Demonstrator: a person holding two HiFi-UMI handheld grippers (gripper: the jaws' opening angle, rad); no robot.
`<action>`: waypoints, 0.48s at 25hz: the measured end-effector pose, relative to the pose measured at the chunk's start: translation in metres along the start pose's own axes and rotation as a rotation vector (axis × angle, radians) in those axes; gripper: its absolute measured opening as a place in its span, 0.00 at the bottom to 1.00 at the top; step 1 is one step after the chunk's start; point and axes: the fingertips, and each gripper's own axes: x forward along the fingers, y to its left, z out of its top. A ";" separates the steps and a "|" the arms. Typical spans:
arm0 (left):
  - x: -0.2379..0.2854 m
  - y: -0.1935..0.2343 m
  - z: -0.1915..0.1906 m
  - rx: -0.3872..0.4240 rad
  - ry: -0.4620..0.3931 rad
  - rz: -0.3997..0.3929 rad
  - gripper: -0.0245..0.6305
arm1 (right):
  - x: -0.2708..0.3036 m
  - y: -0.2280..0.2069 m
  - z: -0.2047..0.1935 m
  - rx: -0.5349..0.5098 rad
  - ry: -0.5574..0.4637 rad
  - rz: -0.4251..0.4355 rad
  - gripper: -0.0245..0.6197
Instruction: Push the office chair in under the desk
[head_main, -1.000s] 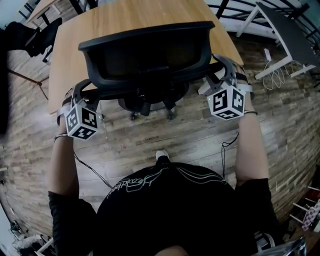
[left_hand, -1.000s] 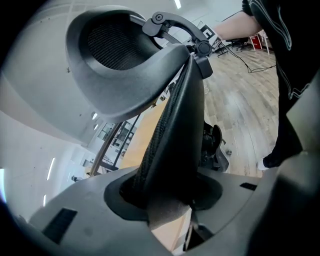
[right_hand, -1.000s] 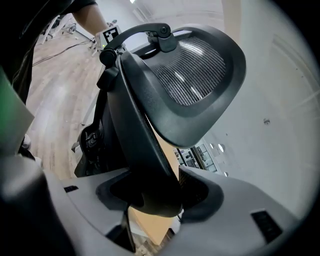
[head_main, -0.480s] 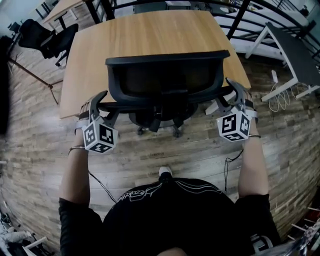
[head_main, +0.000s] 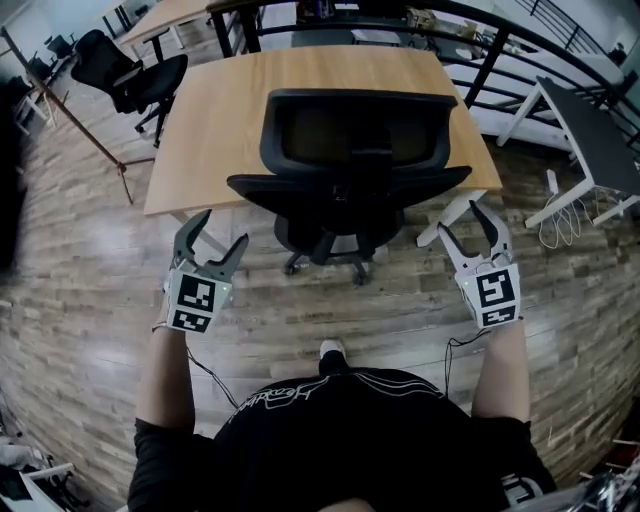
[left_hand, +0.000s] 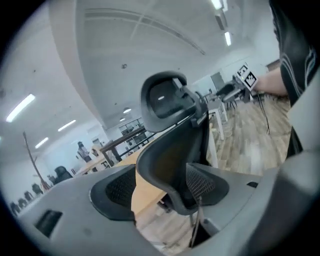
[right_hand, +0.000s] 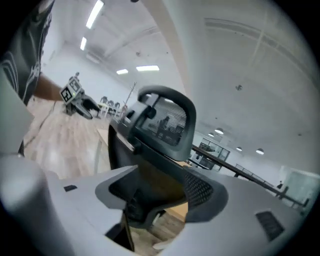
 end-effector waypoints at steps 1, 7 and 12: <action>-0.016 -0.011 0.007 -0.056 -0.028 -0.014 0.48 | -0.013 0.018 0.009 0.044 -0.038 0.040 0.48; -0.116 -0.077 0.040 -0.389 -0.202 -0.122 0.48 | -0.091 0.127 0.049 0.286 -0.188 0.262 0.48; -0.192 -0.128 0.066 -0.605 -0.327 -0.286 0.39 | -0.155 0.203 0.089 0.535 -0.319 0.452 0.39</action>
